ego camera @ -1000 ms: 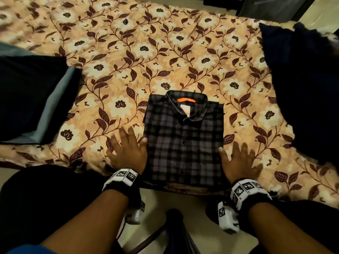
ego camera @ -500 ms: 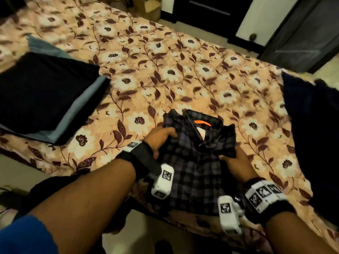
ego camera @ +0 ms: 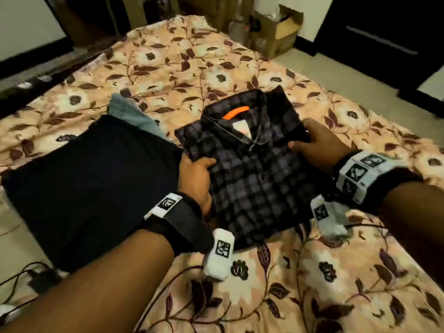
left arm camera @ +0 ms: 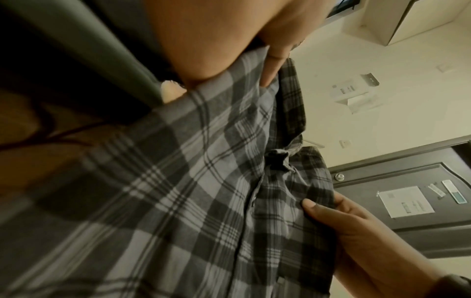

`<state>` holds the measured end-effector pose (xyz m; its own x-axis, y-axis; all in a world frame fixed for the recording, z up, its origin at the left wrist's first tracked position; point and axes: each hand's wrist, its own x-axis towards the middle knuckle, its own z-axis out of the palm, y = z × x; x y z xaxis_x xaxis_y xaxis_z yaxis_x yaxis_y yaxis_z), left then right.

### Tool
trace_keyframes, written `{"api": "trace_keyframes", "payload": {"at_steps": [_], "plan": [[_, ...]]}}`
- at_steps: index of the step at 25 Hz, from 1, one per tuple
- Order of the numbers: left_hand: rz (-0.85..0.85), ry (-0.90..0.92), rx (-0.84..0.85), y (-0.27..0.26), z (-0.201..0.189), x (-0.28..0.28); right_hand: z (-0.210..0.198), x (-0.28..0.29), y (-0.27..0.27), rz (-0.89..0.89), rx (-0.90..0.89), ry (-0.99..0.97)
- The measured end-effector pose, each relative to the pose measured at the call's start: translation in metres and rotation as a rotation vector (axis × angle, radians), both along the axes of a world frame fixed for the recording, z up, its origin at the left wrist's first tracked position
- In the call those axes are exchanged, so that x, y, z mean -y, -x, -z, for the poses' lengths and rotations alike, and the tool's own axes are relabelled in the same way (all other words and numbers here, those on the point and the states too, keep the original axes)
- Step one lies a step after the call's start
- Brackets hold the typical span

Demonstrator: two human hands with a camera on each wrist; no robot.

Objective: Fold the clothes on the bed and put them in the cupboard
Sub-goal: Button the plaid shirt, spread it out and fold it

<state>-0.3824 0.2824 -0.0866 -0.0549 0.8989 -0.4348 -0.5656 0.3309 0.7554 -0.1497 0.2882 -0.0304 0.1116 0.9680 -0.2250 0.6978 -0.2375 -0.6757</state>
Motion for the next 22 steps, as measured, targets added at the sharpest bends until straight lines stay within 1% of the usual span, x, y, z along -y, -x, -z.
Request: {"api": "trace_keyframes", "payload": {"at_steps": [1, 3, 5, 6, 7, 8, 9, 10, 11, 12, 13, 14, 15, 16, 17, 18, 20, 22], "plan": [[-0.055, 0.003, -0.011, 0.004, -0.001, -0.026, -0.009, -0.032, 0.006, -0.045, 0.074, 0.013], [-0.149, 0.001, -0.037, 0.009, -0.005, -0.072, -0.027, -0.086, 0.018, -0.065, 0.182, 0.013], [-0.182, 0.017, -0.07, 0.02, -0.008, -0.115, -0.037, -0.145, 0.033, -0.097, 0.305, 0.012], [-0.182, 0.031, -0.115, 0.027, -0.007, -0.132, -0.037, -0.172, 0.04, -0.102, 0.354, -0.006], [-0.195, 0.041, -0.214, 0.029, -0.008, -0.139, -0.035, -0.187, 0.043, -0.097, 0.385, -0.012], [-0.23, 0.064, -0.363, 0.037, -0.006, -0.153, -0.027, -0.209, 0.054, -0.107, 0.423, 0.003], [-0.267, 0.046, -0.56, 0.039, -0.007, -0.158, -0.015, -0.217, 0.06, -0.122, 0.487, 0.032], [-0.279, -0.057, -0.762, 0.04, -0.009, -0.163, 0.004, -0.22, 0.068, -0.161, 0.571, 0.068], [-0.205, -0.199, -0.959, 0.037, -0.009, -0.164, 0.025, -0.213, 0.076, -0.213, 0.637, 0.105], [-0.02, -0.296, -1.155, 0.031, 0.002, -0.165, 0.051, -0.201, 0.084, -0.279, 0.678, 0.161], [0.264, -0.301, -1.319, 0.021, 0.013, -0.159, 0.075, -0.184, 0.089, -0.326, 0.685, 0.226], [0.54, -0.233, -1.43, 0.014, 0.031, -0.152, 0.094, -0.166, 0.092, -0.346, 0.672, 0.281], [0.746, -0.146, -1.497, 0.005, 0.046, -0.144, 0.107, -0.152, 0.093, -0.337, 0.65, 0.308], [0.869, -0.093, -1.56, -0.002, 0.058, -0.139, 0.114, -0.141, 0.092, -0.316, 0.638, 0.302], [0.9, -0.086, -1.623, -0.008, 0.063, -0.135, 0.119, -0.132, 0.091, -0.29, 0.631, 0.275], [0.895, -0.109, -1.68, -0.012, 0.062, -0.131, 0.119, -0.123, 0.092, -0.259, 0.611, 0.251], [0.87, -0.246, -1.735, -0.024, 0.047, -0.122, 0.116, -0.094, 0.091, -0.158, 0.521, 0.199], [0.935, -0.404, -1.722, -0.047, 0.033, -0.092, 0.113, -0.043, 0.075, 0.001, 0.374, 0.163]]}}
